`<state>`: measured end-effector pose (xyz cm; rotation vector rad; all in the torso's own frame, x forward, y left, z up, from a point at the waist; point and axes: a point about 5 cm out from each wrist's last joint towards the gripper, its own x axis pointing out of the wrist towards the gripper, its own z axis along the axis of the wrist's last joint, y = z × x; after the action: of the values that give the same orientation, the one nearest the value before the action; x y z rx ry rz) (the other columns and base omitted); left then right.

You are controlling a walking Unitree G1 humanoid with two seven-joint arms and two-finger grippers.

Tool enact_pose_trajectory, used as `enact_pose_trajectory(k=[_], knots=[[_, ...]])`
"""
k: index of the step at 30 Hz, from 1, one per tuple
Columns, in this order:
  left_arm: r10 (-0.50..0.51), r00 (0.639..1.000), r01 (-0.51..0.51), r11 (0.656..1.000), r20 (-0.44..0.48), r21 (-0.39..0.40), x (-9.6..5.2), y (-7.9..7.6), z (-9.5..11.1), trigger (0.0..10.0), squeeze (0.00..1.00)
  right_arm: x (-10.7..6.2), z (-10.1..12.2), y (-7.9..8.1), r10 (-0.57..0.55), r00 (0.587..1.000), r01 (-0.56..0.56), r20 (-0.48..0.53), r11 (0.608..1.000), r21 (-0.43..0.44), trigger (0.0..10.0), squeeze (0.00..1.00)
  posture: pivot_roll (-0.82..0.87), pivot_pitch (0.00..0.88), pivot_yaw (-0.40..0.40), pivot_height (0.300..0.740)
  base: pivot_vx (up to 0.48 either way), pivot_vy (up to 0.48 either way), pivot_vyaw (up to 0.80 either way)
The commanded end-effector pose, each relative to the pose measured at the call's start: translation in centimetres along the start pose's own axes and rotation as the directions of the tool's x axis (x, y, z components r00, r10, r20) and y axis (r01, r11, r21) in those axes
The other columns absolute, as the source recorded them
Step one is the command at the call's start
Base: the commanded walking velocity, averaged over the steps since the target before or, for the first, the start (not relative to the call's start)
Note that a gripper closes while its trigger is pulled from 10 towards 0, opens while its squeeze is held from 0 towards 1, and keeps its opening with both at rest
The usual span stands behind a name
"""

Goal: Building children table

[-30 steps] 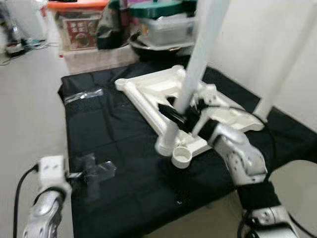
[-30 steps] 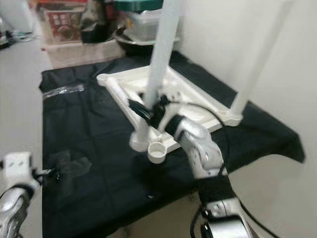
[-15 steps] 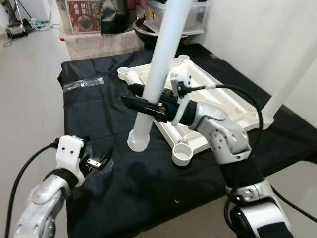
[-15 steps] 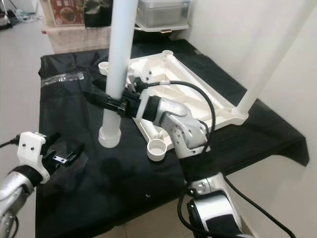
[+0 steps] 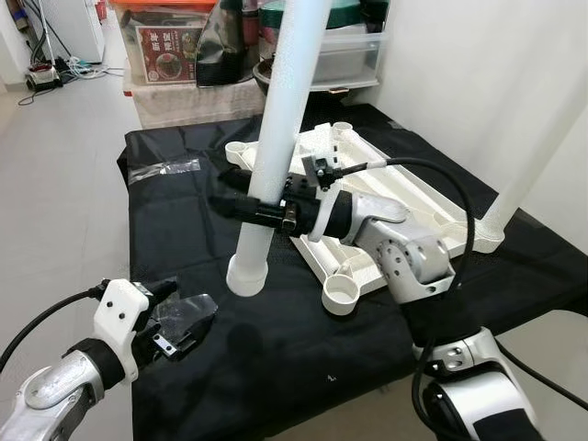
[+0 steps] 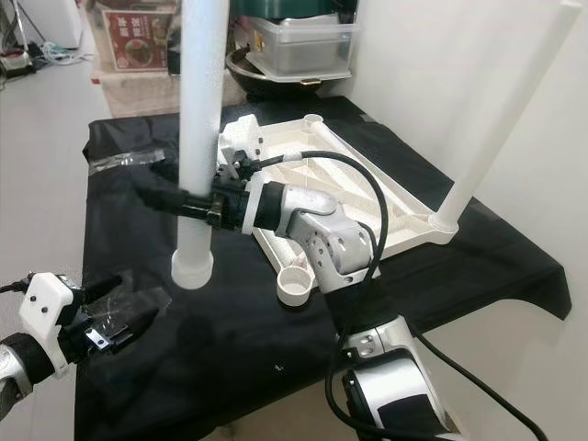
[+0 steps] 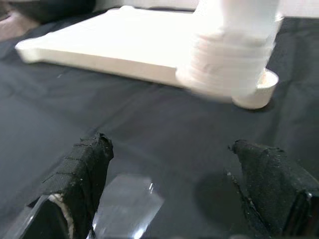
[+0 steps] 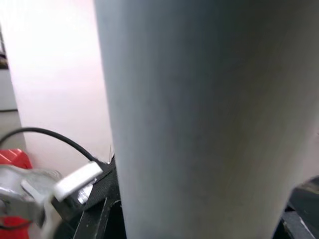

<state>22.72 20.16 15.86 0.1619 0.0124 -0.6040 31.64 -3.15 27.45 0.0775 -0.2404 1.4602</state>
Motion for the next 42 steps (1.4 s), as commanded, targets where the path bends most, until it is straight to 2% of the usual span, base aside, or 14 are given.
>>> enact_pose_trajectory(k=[1, 3, 5, 7, 10, 11, 18, 23, 24, 25, 26, 36, 37, 42], knots=[[-0.045, 0.999, 0.045, 0.999, -0.003, -0.015, 0.3, -0.4, 0.1, 10.0, 0.0, 0.6, 0.6, 0.5, 0.032, 0.999, -0.032, 0.019, 0.999, -0.01, 10.0, 0.0, 0.04, 0.0, -0.053, 0.74, 0.0, 0.0, 0.0], [-0.095, 0.995, 0.095, 0.995, 0.006, -0.016, 1.1, -0.9, 0.2, 10.0, 0.0, 1.3, 0.6, 0.8, 0.024, 0.999, -0.024, 0.033, 1.0, 0.004, 10.0, 0.0, 0.03, 0.0, -0.046, 0.74, 0.0, 0.0, 0.0], [-0.095, 0.995, 0.095, 0.995, 0.006, -0.016, 1.1, -0.9, 0.2, 10.0, 0.0, 1.3, 0.6, 0.8, 0.024, 0.999, -0.024, 0.033, 1.0, 0.004, 10.0, 0.0, 0.03, 0.0, -0.046, 0.74, 0.0, 0.0, 0.0], [-0.139, 0.99, 0.139, 0.99, 0.012, -0.013, 1.9, -1.4, 0.2, 10.0, 0.0, 1.9, 0.5, 0.9, -0.001, 0.999, 0.0, 0.05, 1.0, 0.028, 10.0, 0.0, 0.02, 0.0, -0.042, 0.74, 0.0, 0.0, 0.0], [-0.156, 0.988, 0.156, 0.988, 0.017, -0.015, 2.4, -1.7, 0.2, 10.0, 0.0, 2.3, 0.4, 1.2, -0.005, 0.998, 0.002, 0.06, 0.999, 0.04, 10.0, 0.0, 0.02, 0.0, -0.042, 0.74, 0.0, 0.0, 0.0], [-0.168, 0.985, 0.168, 0.986, 0.026, -0.013, 3.1, -1.9, 0.2, 10.0, 0.0, 2.9, 0.3, 1.7, 0.003, 0.997, -0.007, 0.071, 0.999, 0.053, 10.0, 0.0, 0.02, 0.0, -0.039, 0.74, 0.0, 0.0, 0.0], [-0.13, 0.989, 0.13, 0.991, 0.068, 0.017, 3.9, -1.5, 0.9, 10.0, 0.0, 3.1, -0.1, 2.8, 0.061, 0.996, -0.065, 0.063, 0.995, 0.071, 10.0, 0.0, 0.02, 0.0, -0.041, 0.74, 0.0, 0.0, 0.0], [-0.098, 0.99, 0.098, 0.995, 0.1, 0.007, 4.2, -1.2, 1.3, 10.0, 0.0, 3.0, -0.4, 3.2, 0.072, 0.996, -0.077, 0.056, 0.994, 0.083, 10.0, 0.0, 0.02, 0.0, -0.042, 0.74, 0.0, 0.0, 0.0], [-0.103, 0.989, 0.103, 0.995, 0.109, 0.001, 4.3, -1.3, 1.4, 8.6, 0.0, 3.0, -0.5, 3.3, 0.072, 0.996, -0.077, 0.055, 0.993, 0.086, 10.0, 0.0, 0.02, 0.0, -0.042, 0.74, 0.0, 0.0, 0.0], [-0.108, 0.988, 0.109, 0.994, 0.112, -0.005, 4.3, -1.4, 1.3, 3.9, 0.0, 3.1, -0.5, 3.3, 0.071, 0.996, -0.076, 0.055, 0.993, 0.09, 10.0, 0.0, 0.02, 0.0, -0.042, 0.74, 0.0, 0.0, 0.0], [-0.104, 0.986, 0.106, 0.994, 0.129, -0.005, 4.3, -1.5, 1.4, 0.0, 0.0, 3.1, -0.5, 3.3, 0.068, 0.996, -0.073, 0.055, 0.993, 0.092, 10.0, 0.0, 0.02, 0.0, -0.04, 0.74, 0.0, 0.0, 0.0], [-0.087, 0.984, 0.086, 0.996, 0.157, 0.012, 4.0, -1.4, 1.3, 0.0, 0.0, 3.0, -0.6, 3.3, 0.046, 0.998, -0.051, 0.049, 0.993, 0.106, 10.0, 0.0, 0.02, 0.0, -0.042, 0.74, 0.0, 0.0, 0.0], [-0.104, 0.984, 0.102, 0.995, 0.147, 0.018, 3.9, -1.6, 1.3, 0.0, 0.0, 2.9, -0.6, 2.9, 0.016, 0.998, -0.023, 0.057, 0.993, 0.115, 10.0, 1.0, 0.02, 0.0, -0.044, 0.74, 0.0, 0.0, 0.0], [-0.177, 0.98, 0.173, 0.984, 0.094, 0.045, 3.7, -2.4, 1.1, 0.0, 0.0, 2.4, -0.9, 2.4, 0.002, 0.999, -0.004, 0.034, 0.997, 0.077, 10.0, 0.99, 0.03, 0.0, -0.053, 0.74, 0.0, 0.0, 0.0]])
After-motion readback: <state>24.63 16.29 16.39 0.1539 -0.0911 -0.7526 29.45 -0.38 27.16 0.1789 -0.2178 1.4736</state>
